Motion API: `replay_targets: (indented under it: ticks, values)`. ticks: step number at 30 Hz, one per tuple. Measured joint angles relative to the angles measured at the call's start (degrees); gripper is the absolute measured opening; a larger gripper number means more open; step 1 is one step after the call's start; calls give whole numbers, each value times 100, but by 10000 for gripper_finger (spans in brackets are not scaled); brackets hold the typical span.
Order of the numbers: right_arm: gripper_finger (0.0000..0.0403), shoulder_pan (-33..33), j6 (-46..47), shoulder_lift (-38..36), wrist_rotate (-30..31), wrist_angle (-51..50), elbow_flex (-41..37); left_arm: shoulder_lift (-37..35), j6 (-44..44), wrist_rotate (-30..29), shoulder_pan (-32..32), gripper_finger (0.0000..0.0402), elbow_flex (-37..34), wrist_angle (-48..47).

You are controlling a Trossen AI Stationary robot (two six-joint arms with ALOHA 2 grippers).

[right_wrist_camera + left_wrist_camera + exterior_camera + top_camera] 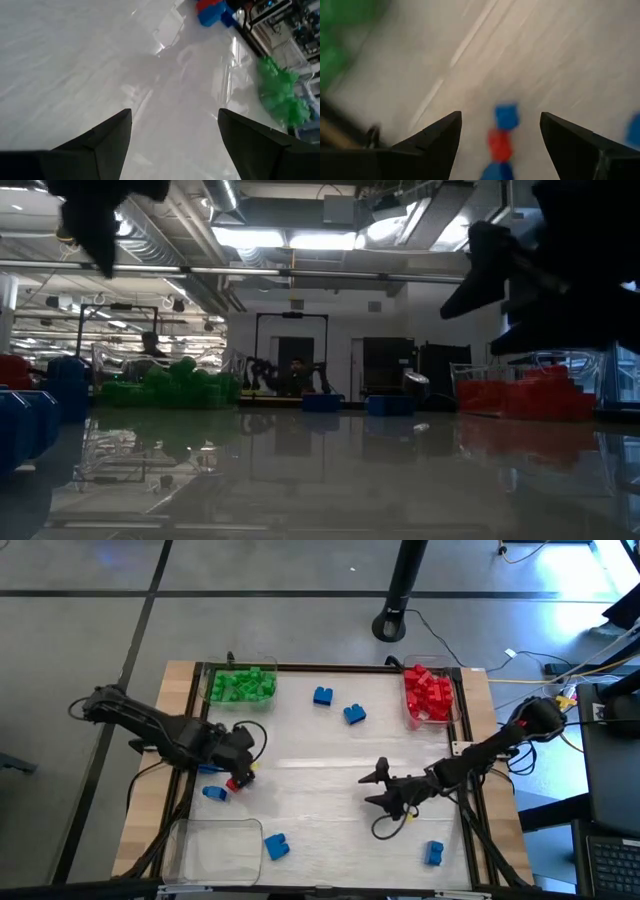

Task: Sort blocks
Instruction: Put the red game piece into the right transparent bin

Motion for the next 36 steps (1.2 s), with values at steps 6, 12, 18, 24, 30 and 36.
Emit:
replay_targets:
  ticks: [6, 12, 18, 24, 30, 36]
  values:
    - [296, 17, 303, 166, 26, 23, 0, 499, -181, 332, -210, 261, -4, -350]
    - [296, 17, 348, 211, 28, 47, 0, 897, -26, 721, -274, 256, -29, -373]
    - [296, 17, 346, 211, 26, 42, 0, 837, -287, 1369, -315, 232, -643, -155]
    - [296, 17, 229, 211, 26, 9, 0, 759, -384, 1572, -422, 215, -1268, 877]
    - [296, 15, 46, 211, 115, 9, 0, 756, -664, 1389, -424, 215, -1571, 931]
    - [296, 15, -62, 211, 146, 18, 0, 756, -643, 1411, -424, 207, -1813, 1433]
